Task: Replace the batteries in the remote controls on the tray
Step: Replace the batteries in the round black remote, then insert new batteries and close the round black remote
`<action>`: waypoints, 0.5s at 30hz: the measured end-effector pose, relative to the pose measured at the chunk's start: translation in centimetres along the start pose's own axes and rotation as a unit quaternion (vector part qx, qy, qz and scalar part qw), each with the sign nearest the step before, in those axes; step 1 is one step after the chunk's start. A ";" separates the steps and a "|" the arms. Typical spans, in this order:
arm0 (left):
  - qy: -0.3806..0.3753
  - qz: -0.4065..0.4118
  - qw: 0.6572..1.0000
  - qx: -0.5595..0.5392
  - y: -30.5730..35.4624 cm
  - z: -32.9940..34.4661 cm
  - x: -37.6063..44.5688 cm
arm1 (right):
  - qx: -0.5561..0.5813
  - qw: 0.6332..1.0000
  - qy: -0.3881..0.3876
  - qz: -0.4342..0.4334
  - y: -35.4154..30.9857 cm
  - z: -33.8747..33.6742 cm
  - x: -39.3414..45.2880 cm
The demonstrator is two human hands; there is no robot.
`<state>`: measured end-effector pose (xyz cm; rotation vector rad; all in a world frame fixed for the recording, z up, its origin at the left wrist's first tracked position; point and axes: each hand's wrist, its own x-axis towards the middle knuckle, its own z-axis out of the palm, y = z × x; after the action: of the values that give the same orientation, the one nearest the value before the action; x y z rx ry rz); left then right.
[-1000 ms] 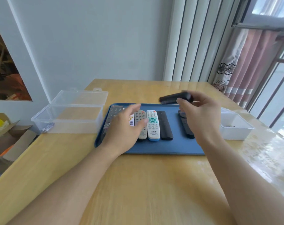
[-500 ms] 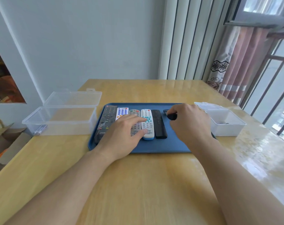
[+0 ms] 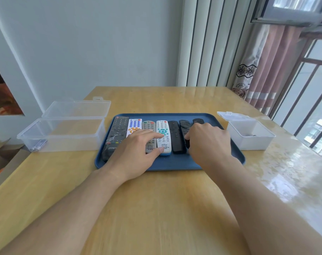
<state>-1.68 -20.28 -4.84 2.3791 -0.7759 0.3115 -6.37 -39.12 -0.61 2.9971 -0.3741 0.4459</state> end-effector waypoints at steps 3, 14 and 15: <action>-0.002 -0.001 1.000 0.001 -0.1 0.0 0.0 | -0.010 1.000 -0.007 -0.006 -0.1 0.2 0.0; 0.003 -0.005 1.000 -0.005 -0.1 -0.1 0.1 | 0.046 0.998 -0.020 0.022 2.1 -0.2 1.2; 0.004 -0.005 1.000 -0.005 0.0 0.0 0.1 | 0.058 0.997 -0.019 0.037 2.7 -0.1 1.5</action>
<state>-1.59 -20.27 -4.79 2.3703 -0.7606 0.3112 -5.72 -42.00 0.10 3.1161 -0.4788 0.4321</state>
